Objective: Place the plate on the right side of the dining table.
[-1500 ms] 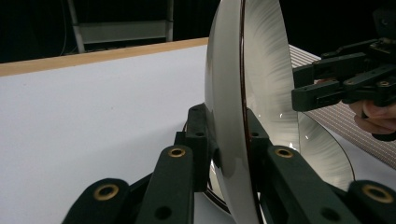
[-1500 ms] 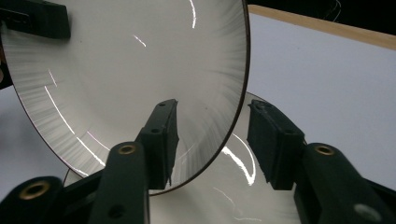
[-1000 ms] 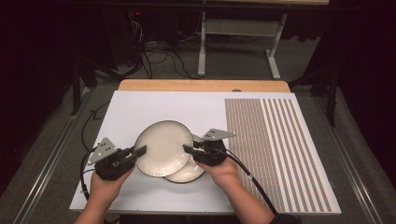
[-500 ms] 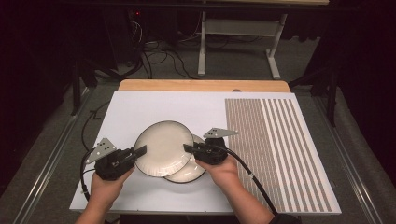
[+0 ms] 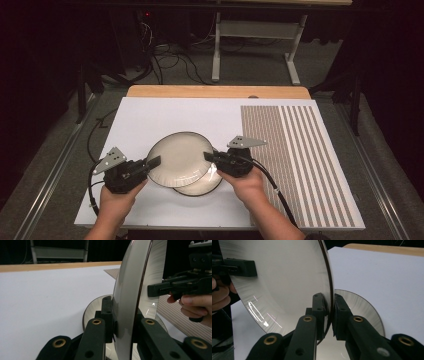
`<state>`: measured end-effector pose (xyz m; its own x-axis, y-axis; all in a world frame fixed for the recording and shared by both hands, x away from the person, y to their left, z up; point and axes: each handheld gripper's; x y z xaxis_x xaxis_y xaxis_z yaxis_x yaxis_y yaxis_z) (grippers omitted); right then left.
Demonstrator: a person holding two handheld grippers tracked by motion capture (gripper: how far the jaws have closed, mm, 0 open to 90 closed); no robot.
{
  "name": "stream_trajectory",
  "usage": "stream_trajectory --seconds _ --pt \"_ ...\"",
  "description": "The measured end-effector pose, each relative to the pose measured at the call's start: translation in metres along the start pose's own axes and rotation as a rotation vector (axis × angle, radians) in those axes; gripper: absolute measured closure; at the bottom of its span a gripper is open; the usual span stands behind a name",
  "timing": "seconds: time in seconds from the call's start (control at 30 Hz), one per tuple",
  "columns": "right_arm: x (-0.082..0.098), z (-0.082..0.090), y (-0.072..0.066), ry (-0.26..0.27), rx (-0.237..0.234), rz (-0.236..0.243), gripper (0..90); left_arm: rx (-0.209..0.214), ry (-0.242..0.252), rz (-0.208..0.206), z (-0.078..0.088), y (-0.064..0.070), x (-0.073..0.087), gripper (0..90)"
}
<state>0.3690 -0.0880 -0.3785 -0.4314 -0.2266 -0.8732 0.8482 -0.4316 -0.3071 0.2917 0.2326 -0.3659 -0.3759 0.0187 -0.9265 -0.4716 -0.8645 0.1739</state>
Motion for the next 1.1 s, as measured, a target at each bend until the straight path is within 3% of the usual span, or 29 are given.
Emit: stream_trajectory --seconds 0.1,0.27,0.37,0.53,0.63,1.1 --pt "-0.005 0.018 -0.001 -0.005 0.024 0.034 85.1 0.021 0.006 -0.027 -0.006 0.010 -0.006 80.8" --pt "-0.010 0.037 0.000 0.010 0.042 0.049 85.1 0.030 0.016 -0.060 -0.011 0.021 -0.015 80.9" --pt "-0.012 0.047 0.002 0.017 0.059 0.052 85.0 0.038 0.003 -0.091 -0.018 0.030 -0.022 80.9" --pt "-0.013 0.059 0.003 0.025 0.088 0.072 85.2 0.057 -0.015 -0.104 -0.027 0.036 -0.028 80.8" --pt "-0.011 0.073 0.006 0.034 0.113 0.083 85.4 0.080 -0.029 -0.131 -0.039 0.047 -0.034 80.7" --pt "0.002 0.126 0.026 0.050 0.189 0.063 85.2 0.140 -0.047 -0.140 -0.082 0.085 -0.040 80.7"
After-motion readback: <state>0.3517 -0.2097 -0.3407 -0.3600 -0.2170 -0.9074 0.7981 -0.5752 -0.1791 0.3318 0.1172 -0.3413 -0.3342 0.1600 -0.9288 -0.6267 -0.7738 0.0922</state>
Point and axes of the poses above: each handheld gripper's, and its own axes: z roughly backward along the jaws, x roughly out of its underside, y roughly to its right, and after that the axes turned 9 degrees about -x, right-handed
